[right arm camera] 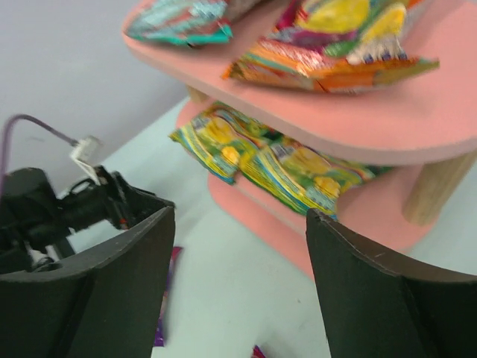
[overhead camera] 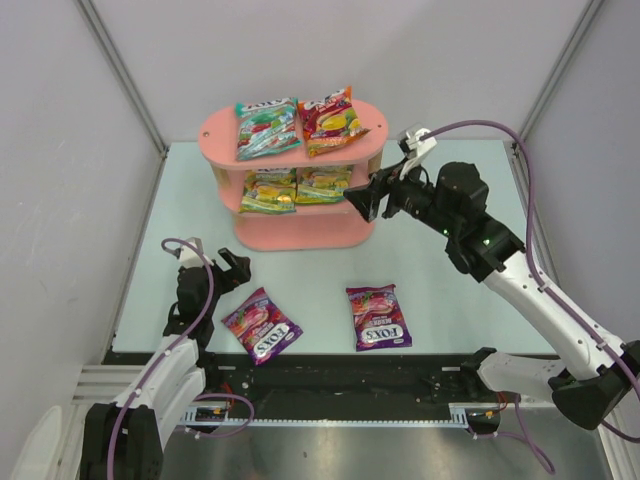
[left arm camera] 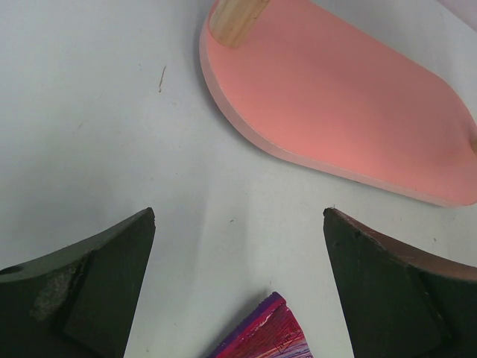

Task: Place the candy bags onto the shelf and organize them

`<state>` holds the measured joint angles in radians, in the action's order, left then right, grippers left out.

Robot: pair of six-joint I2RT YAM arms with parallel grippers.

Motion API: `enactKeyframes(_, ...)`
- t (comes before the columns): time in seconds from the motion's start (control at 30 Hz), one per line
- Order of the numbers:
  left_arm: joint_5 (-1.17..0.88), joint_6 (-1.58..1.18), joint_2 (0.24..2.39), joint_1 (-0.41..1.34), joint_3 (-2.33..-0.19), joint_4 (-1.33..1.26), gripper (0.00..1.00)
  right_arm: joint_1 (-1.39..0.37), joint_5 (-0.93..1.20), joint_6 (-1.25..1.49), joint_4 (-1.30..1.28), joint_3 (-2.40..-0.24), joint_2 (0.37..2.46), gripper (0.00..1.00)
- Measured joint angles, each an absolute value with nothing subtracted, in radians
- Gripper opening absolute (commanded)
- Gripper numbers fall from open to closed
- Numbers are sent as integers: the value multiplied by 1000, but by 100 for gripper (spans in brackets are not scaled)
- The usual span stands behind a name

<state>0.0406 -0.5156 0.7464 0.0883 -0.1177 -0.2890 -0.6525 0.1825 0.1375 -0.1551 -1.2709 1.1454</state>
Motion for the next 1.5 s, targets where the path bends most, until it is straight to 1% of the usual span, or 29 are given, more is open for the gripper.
enactKeyframes(0.07, 41, -515, 746, 88, -118, -289, 100, -656, 141, 128, -163, -1246, 1144, 58)
enactKeyframes(0.1, 41, -516, 746, 88, -118, -289, 100, -654, 110, 124, -165, -1237, 1144, 47)
enactKeyframes(0.17, 41, -515, 746, 88, -118, -289, 100, -638, 59, 124, -156, -1226, 1143, 34)
enactKeyframes(0.2, 41, -516, 746, 88, -118, -289, 100, -627, 45, 121, -145, -1225, 1142, 23)
enactKeyframes(0.3, 41, -516, 746, 88, -118, -289, 100, -556, 6, 147, -68, -1227, 1138, 10)
enactKeyframes(0.4, 41, -516, 746, 88, -118, -289, 100, -486, -29, 174, -23, -1262, 1153, 4)
enactKeyframes(0.5, 41, -516, 746, 88, -118, -289, 100, -451, -50, 183, 2, -1350, 1218, 0)
enactKeyframes(0.6, 41, -515, 746, 88, -118, -289, 100, -448, -51, 179, 9, -1470, 1325, 0)
enactKeyframes(0.73, 41, -516, 746, 88, -118, -289, 100, -453, -41, 161, -23, -1575, 1451, 0)
enactKeyframes(0.9, 41, -516, 746, 88, -118, -289, 100, -476, -47, 125, -78, -1647, 1558, 0)
enactKeyframes(1.5, 41, -516, 746, 88, -118, -289, 100, -596, -88, 42, -116, -1665, 1579, 0)
